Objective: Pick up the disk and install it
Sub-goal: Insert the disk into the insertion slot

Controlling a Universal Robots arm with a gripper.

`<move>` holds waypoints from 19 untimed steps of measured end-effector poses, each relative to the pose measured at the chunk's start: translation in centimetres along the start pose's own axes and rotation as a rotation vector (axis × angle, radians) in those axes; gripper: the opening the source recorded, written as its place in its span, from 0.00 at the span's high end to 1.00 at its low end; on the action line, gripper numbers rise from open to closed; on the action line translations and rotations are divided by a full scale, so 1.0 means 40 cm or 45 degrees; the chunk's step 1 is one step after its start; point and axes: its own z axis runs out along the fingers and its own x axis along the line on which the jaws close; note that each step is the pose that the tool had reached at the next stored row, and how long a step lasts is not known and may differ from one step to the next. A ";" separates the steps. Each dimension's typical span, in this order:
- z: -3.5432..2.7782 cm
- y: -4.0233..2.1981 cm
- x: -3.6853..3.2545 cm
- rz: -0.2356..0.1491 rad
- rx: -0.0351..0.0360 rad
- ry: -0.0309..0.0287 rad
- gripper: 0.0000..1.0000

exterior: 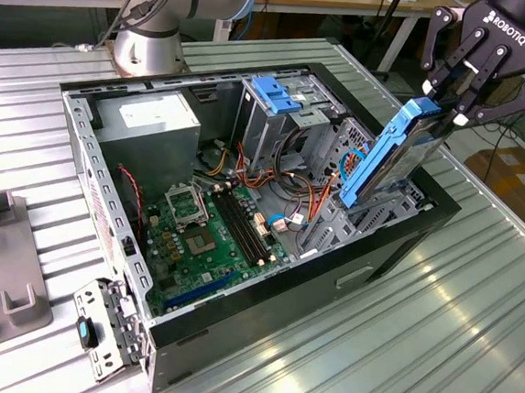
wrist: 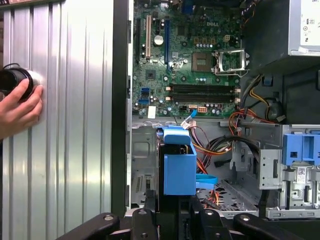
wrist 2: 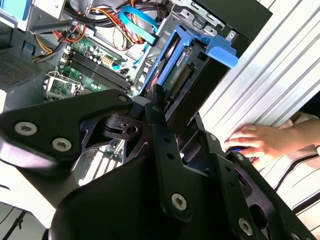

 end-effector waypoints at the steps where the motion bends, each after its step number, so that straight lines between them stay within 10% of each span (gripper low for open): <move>1: 0.004 -0.001 -0.001 -0.001 -0.0001 0.0001 0.65; 19: 0.029 -0.011 -0.019 -0.002 -0.0001 0.0022 0.65</move>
